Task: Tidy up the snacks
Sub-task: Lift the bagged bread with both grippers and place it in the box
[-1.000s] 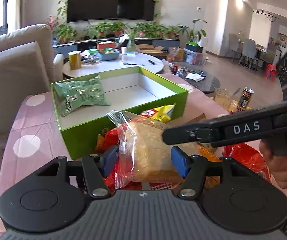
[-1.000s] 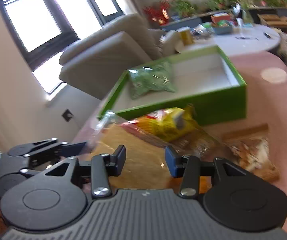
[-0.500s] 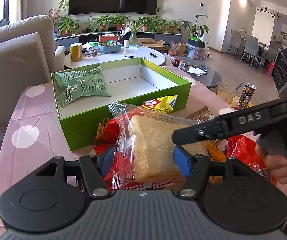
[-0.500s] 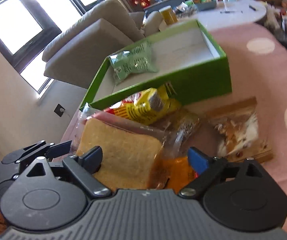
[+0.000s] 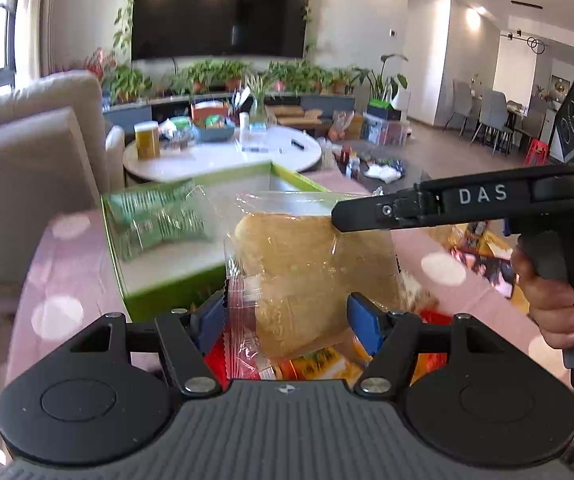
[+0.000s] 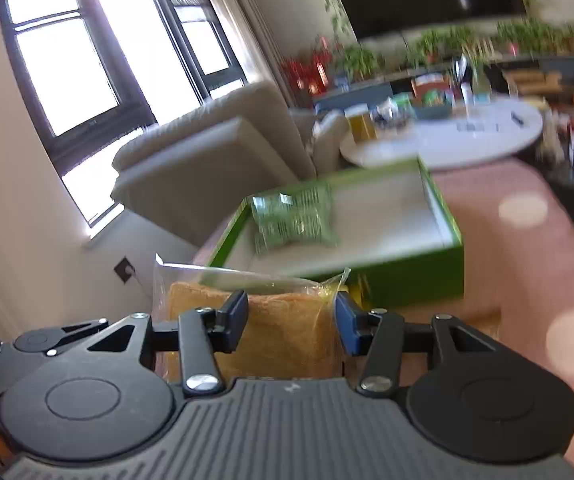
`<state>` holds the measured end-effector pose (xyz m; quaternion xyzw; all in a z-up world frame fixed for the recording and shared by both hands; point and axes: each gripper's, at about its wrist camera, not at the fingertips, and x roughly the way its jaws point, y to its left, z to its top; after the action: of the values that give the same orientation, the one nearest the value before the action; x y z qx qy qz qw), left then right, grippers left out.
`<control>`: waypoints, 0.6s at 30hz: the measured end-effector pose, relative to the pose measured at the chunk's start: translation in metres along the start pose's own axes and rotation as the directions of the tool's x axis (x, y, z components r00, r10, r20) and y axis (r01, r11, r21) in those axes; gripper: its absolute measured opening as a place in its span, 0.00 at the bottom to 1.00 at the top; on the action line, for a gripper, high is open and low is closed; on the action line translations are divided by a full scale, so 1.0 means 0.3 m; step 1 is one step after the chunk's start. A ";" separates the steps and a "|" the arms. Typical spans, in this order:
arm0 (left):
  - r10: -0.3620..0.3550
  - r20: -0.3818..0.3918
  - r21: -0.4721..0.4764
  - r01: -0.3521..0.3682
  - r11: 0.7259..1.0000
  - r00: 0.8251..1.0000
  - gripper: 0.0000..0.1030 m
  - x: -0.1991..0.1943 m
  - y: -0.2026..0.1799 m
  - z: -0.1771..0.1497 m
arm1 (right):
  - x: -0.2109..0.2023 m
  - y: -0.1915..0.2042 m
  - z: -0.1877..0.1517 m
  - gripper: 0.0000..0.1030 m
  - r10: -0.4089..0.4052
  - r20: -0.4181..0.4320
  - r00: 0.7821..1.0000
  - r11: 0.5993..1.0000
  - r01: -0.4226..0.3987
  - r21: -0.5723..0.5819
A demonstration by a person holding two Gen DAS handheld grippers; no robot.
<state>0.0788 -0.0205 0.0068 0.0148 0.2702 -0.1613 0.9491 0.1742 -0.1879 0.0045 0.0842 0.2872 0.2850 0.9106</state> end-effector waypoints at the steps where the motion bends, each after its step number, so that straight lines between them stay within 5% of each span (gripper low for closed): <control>1: 0.007 0.009 0.003 -0.007 1.000 1.000 0.60 -0.001 0.005 0.012 | 0.004 0.001 0.018 0.56 0.004 0.010 1.000 1.000 -0.004 -0.001; 18: 0.110 0.006 -0.078 -0.110 0.991 0.994 0.60 0.176 0.174 0.184 | 0.217 -0.051 0.202 0.57 0.083 0.039 0.996 0.997 -0.083 0.007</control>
<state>0.1656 0.0068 0.0236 -0.0082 0.2700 -0.0981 0.9578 0.2599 -0.1630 0.0185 0.1054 0.2667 0.3196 0.9031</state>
